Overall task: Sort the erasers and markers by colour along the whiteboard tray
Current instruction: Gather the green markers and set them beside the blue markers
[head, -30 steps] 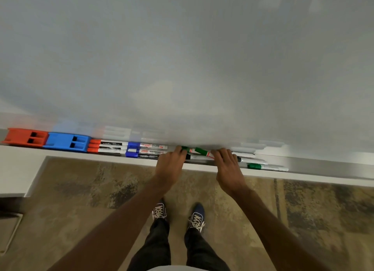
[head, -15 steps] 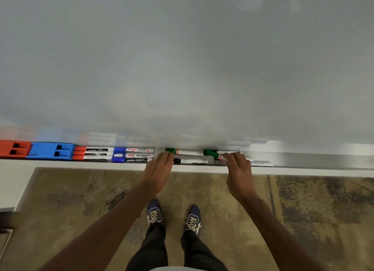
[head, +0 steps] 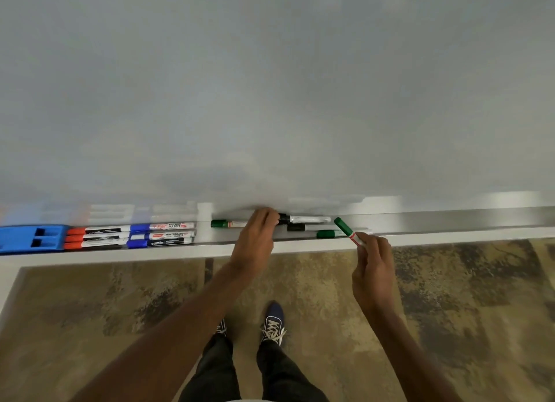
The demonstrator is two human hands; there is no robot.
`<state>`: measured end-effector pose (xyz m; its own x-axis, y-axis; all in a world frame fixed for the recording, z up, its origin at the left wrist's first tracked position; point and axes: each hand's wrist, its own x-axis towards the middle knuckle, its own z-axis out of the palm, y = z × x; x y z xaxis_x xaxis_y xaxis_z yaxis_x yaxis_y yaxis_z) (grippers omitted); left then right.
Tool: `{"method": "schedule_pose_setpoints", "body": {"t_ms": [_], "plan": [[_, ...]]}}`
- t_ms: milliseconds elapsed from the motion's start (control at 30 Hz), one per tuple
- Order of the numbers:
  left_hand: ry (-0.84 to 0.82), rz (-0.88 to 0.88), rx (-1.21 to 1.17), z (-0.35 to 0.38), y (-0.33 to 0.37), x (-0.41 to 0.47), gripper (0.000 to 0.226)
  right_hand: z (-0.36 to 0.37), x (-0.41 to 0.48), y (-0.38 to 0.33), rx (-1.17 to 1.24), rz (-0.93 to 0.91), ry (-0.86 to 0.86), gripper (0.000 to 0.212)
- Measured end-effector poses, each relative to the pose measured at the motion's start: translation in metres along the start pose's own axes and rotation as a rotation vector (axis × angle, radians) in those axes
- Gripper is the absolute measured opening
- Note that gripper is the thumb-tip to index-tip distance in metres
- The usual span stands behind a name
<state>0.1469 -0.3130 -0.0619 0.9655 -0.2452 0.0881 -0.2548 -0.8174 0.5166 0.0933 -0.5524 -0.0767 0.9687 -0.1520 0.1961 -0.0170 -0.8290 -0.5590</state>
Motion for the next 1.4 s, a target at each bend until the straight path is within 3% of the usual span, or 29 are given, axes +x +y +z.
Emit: {"method": "schedule_pose_setpoints", "body": {"t_ms": [200,367,467,533,767,933,1100,1233,1333,1400], "plan": [[-0.059,0.142,0.140,0.043,0.042,0.028,0.036,-0.007,-0.006,0.041,-0.084,0.006,0.016,0.026],[-0.095,0.219,0.239,0.056,0.063,0.046,0.032,-0.010,-0.008,0.068,-0.168,0.053,-0.087,0.042],[-0.142,0.268,0.374,0.060,0.070,0.051,0.031,-0.013,-0.001,0.075,-0.177,0.025,-0.142,0.021],[-0.150,0.298,0.434,0.062,0.072,0.054,0.026,-0.013,0.007,0.076,-0.226,-0.024,-0.196,0.021],[-0.176,0.267,0.554,0.062,0.076,0.059,0.022,-0.010,0.047,0.069,-0.388,-0.222,-0.331,0.035],[-0.207,0.224,0.574,0.060,0.074,0.060,0.027,-0.004,0.062,0.064,-0.399,-0.238,-0.342,0.043],[-0.116,0.188,0.473,0.058,0.067,0.054,0.033,-0.003,0.067,0.062,-0.458,-0.243,-0.393,0.039],[0.024,0.071,0.284,0.057,0.059,0.040,0.023,-0.004,0.071,0.057,-0.449,-0.208,-0.401,0.028],[0.116,-0.093,-0.002,0.061,0.052,0.028,0.003,-0.008,0.073,0.054,-0.441,-0.212,-0.397,0.025],[0.118,-0.253,-0.253,0.059,0.055,0.018,0.010,-0.011,0.071,0.053,-0.427,-0.216,-0.389,0.024]]}}
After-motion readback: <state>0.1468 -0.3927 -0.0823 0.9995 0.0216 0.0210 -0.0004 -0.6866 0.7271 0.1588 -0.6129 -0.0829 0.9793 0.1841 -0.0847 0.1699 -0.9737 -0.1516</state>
